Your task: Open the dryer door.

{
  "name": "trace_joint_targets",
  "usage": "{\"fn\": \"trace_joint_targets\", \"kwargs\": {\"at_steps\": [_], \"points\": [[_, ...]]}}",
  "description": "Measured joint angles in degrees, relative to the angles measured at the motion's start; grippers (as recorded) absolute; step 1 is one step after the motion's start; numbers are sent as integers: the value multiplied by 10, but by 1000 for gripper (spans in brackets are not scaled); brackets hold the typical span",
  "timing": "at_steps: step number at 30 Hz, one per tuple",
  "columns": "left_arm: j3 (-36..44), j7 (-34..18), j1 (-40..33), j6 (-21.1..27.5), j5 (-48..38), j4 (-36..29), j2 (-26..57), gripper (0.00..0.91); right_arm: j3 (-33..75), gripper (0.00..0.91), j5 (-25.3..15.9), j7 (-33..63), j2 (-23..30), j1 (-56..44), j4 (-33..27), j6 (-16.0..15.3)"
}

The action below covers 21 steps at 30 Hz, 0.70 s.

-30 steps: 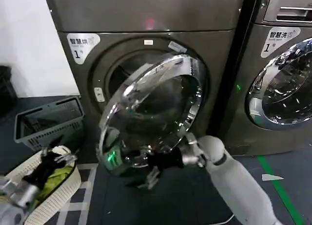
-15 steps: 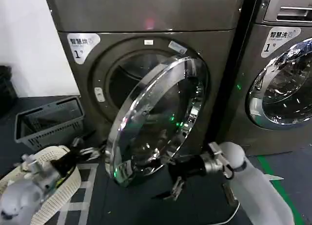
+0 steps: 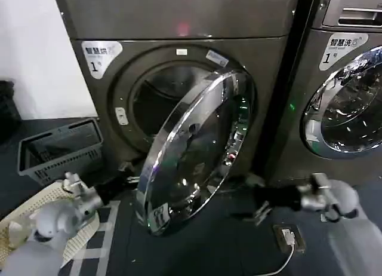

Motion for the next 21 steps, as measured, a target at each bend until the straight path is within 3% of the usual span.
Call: {"fn": "trace_joint_targets", "kwargs": {"at_steps": [6,13,21], "points": [[53,12,-21,-3,-14,-9,18,907,94,907,-4,73,15,-33,7,1],[107,19,-42,11,-37,-48,25,907,237,907,57,202,30,-105,34,14],[187,9,-84,21,-46,-76,20,907,416,907,102,390,49,-204,89,-39]]}}
